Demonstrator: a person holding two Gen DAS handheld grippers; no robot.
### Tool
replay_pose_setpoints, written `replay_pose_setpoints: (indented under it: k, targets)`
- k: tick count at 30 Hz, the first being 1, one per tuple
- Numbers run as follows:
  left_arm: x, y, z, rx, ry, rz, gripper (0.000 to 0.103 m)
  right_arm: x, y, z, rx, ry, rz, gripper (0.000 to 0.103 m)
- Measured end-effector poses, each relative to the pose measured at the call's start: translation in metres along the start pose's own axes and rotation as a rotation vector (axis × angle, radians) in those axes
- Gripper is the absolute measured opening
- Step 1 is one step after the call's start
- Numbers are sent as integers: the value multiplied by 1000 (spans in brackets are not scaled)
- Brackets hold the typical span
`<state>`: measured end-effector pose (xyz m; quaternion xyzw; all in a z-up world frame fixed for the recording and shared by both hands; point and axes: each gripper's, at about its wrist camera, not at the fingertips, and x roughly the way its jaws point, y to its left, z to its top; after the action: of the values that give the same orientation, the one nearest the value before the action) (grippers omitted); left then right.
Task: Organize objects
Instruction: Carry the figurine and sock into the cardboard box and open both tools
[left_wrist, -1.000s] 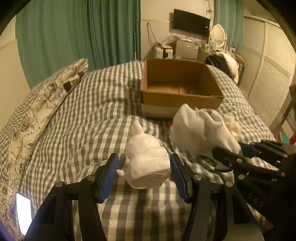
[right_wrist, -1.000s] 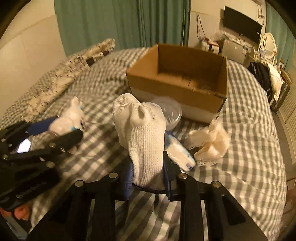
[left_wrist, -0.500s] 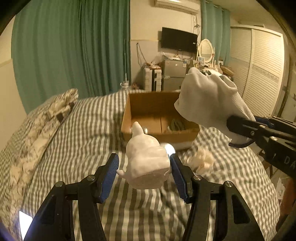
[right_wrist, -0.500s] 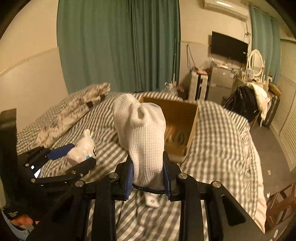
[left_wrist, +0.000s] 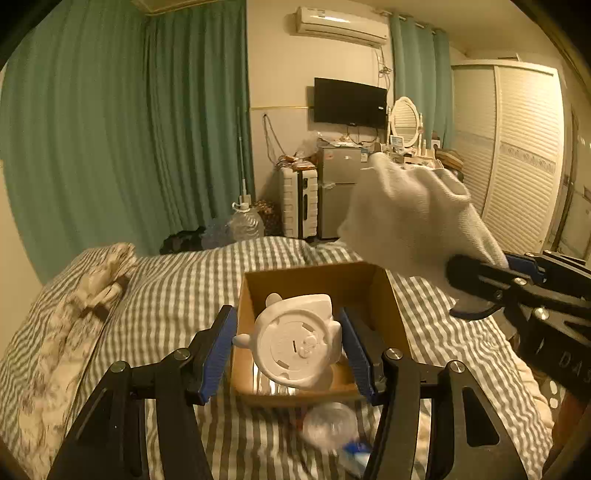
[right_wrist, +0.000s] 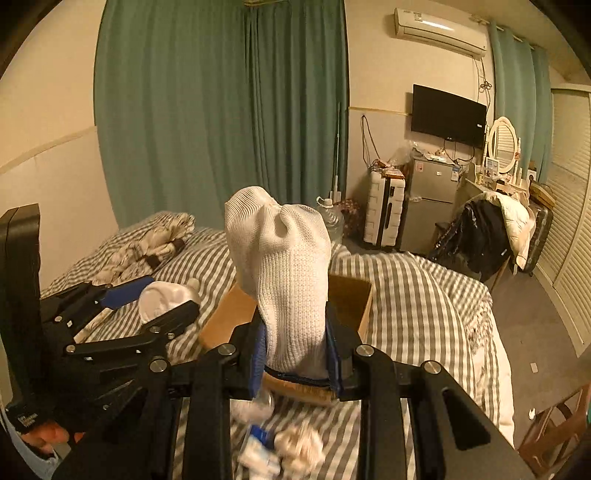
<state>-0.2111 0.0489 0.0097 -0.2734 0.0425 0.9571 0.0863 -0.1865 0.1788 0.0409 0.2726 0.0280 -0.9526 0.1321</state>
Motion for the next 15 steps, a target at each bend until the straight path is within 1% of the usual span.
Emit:
replay_pose_setpoints:
  k: [3, 7, 11, 15]
  targets:
    - [29, 0, 6, 3, 18, 1, 58, 29, -6, 11, 6, 11, -5, 26]
    - [70, -1, -2, 9, 81, 4, 58, 70, -16, 9, 27, 56, -4, 26]
    - [104, 0, -20, 23, 131, 0, 58, 111, -25, -7, 45, 115, 0, 26]
    - [128, 2, -32, 0, 179, -18, 58, 140, -37, -27, 67, 161, 6, 27]
